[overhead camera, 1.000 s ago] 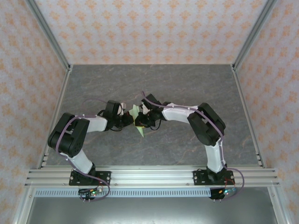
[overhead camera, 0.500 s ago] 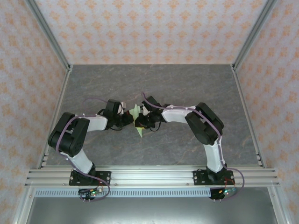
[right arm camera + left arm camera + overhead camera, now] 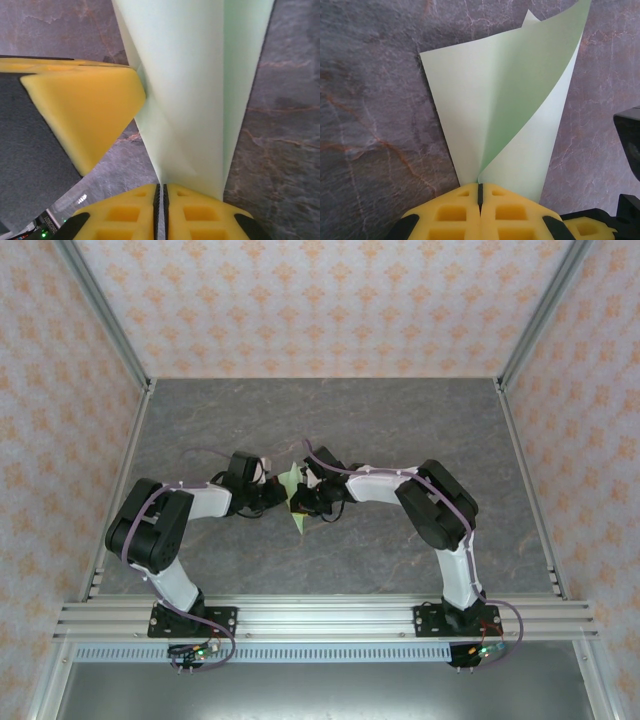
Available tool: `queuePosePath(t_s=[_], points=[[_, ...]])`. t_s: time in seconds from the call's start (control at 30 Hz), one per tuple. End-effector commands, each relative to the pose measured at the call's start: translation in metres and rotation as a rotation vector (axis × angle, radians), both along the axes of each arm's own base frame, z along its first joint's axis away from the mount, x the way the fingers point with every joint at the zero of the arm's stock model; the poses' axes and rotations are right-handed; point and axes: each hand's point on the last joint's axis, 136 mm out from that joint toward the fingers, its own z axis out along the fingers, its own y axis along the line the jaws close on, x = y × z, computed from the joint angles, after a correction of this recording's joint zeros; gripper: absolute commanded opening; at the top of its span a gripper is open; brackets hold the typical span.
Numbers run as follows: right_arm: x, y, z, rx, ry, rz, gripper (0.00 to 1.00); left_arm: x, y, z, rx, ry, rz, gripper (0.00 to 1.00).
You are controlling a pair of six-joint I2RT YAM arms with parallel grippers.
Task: Fold a paper plane with a square sheet of paper (fold left side to right side)
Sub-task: Fold the wing for the fifth time at the center of the table.
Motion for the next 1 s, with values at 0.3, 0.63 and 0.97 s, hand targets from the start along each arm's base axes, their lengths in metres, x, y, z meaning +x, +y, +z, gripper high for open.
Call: queuePosePath(t_s=[0.3,0.63,0.97], points=[[-0.03,-0.045,-0.056,-0.235,0.132,-0.036,0.07,0.005,0.016,0.031,0.12,-0.06,0.0,0.13],[-0.027,-0.041,-0.056,-0.217,0.127,-0.041,0.07,0.0,-0.005,0.058,-0.01,-0.105,-0.069,0.08],[-0.027,-0.04,-0.055,-0.217,0.127,-0.04,0.07,0.019,-0.027,0.046,-0.093,-0.071,-0.126,0.03]])
